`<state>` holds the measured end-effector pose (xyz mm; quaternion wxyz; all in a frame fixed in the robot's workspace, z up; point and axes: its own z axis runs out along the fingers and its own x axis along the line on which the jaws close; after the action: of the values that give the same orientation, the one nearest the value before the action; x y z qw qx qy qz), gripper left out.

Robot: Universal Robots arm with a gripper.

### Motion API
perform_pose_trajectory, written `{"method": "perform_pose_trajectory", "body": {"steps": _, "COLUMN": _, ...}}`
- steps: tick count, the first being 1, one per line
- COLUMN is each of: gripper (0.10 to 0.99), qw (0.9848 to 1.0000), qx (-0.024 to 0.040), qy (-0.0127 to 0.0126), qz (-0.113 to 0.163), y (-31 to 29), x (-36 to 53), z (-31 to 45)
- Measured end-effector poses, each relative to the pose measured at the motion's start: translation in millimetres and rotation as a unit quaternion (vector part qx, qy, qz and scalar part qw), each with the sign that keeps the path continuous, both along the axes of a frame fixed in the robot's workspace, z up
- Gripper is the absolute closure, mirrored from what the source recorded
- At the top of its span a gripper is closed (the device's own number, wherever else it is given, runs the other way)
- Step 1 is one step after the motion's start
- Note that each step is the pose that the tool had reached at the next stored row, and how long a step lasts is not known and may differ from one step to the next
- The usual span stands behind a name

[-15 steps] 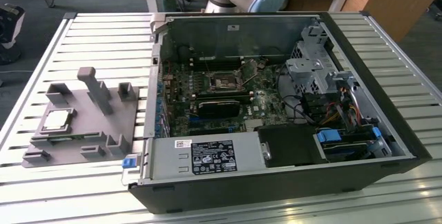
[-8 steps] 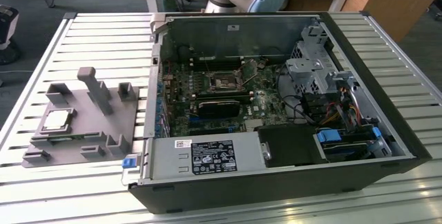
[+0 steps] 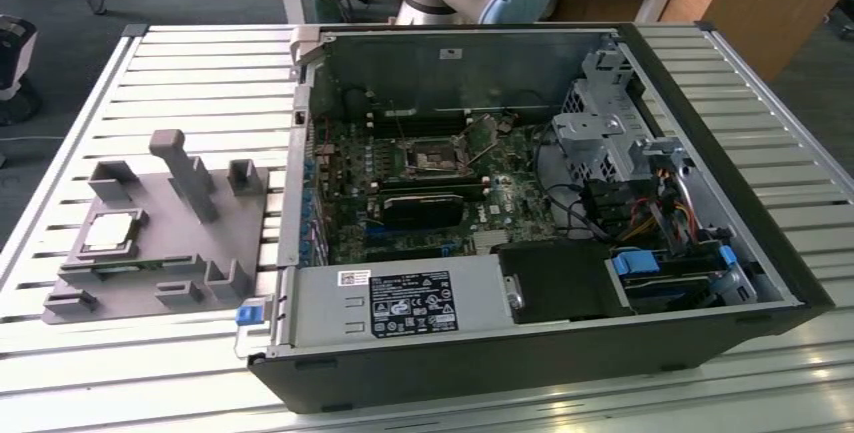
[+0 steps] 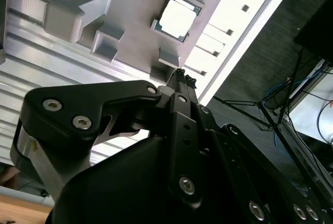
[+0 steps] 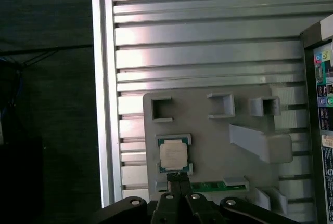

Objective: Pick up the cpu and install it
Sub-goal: 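Pick up the cpu and move it towards the insertion slot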

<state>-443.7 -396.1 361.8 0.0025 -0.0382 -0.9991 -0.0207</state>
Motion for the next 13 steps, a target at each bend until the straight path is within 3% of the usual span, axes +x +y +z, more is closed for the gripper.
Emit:
{"method": "perform_pose_trajectory", "body": {"steps": 12, "gripper": 0.973, "qw": 1.0, "qx": 0.0, "qy": -0.0007, "qz": 0.0, "y": -2.4, "x": -0.5, "z": -11.1}}
{"method": "perform_pose_trajectory", "body": {"steps": 13, "gripper": 0.918, "qw": 1.0, "qx": 0.0, "qy": -0.0007, "qz": 0.0, "y": -2.5, "x": -0.5, "z": -12.1}}
